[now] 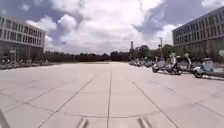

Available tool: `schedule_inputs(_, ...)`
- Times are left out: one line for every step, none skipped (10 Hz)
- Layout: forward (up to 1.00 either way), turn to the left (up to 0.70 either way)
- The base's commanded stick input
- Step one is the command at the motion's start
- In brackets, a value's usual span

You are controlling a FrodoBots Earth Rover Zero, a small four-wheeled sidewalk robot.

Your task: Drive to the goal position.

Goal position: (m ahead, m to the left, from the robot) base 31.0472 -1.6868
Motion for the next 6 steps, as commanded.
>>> schedule_inputs(0.50,0.00)
schedule_inputs(0.50,0.00)
schedule_inputs(0.50,0.00)
schedule_inputs(0.50,0.00)
schedule_inputs(0.50,0.00)
schedule_inputs(0.50,0.00)
